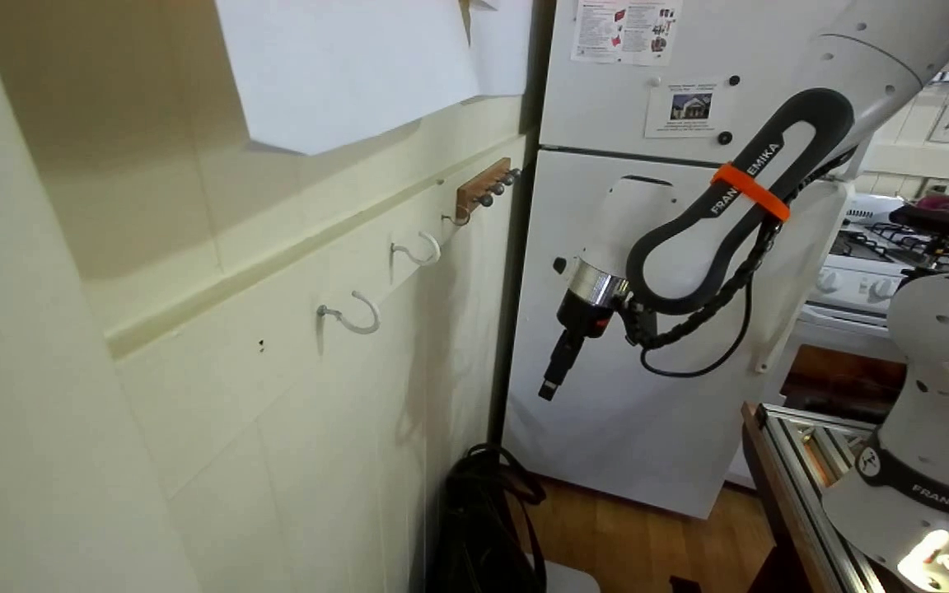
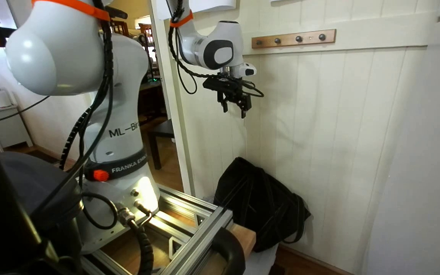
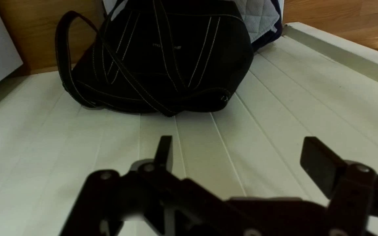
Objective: Remove the black bag from the hook
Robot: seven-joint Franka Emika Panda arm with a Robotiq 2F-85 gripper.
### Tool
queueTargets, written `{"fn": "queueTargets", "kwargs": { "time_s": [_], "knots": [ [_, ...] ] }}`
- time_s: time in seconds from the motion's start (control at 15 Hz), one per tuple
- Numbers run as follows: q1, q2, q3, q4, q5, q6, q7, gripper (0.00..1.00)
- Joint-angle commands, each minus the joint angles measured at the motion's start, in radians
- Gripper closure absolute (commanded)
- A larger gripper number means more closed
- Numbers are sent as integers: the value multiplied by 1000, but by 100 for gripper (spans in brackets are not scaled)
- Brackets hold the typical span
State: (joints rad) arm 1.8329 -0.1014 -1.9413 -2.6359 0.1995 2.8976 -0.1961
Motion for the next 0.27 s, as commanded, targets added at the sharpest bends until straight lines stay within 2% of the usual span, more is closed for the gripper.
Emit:
{"fn": "queueTargets", "kwargs": {
  "time_s": [0.0, 0.2],
  "knots": [
    [-4, 3, 1, -3, 0, 0, -1, 0],
    [-5, 8, 4, -8, 1, 0, -1, 0]
  ]
}}
